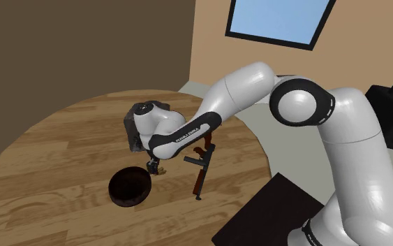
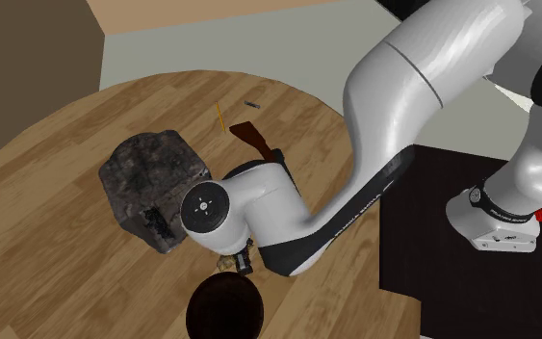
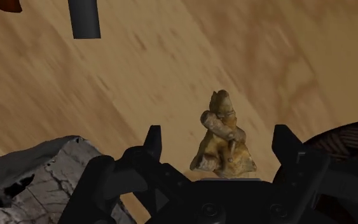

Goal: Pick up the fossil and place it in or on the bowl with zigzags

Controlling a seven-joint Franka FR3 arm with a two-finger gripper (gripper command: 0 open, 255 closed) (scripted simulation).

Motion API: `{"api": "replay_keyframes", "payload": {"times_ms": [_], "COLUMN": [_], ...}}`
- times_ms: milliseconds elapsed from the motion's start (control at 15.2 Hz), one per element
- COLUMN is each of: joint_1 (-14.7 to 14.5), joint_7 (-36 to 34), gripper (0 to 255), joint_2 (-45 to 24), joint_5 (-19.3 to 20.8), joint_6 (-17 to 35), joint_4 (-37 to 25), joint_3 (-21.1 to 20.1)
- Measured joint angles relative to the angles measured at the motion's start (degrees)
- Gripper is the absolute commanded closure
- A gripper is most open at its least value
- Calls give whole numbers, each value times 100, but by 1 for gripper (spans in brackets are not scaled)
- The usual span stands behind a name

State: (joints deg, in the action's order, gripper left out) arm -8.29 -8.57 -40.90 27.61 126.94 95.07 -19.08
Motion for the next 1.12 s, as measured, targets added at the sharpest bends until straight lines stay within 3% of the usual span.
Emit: {"api": "replay_keyframes", "payload": {"times_ms": [924, 990, 1122], "joint_1": [45, 46, 37], "joint_7": [118, 120, 118], "gripper": [0, 255, 255], "joint_2": [-308, -310, -319], "joint_5": [74, 74, 72], "joint_6": [256, 257, 261], "joint_4": [37, 36, 37], "joint_3": [53, 53, 45]}}
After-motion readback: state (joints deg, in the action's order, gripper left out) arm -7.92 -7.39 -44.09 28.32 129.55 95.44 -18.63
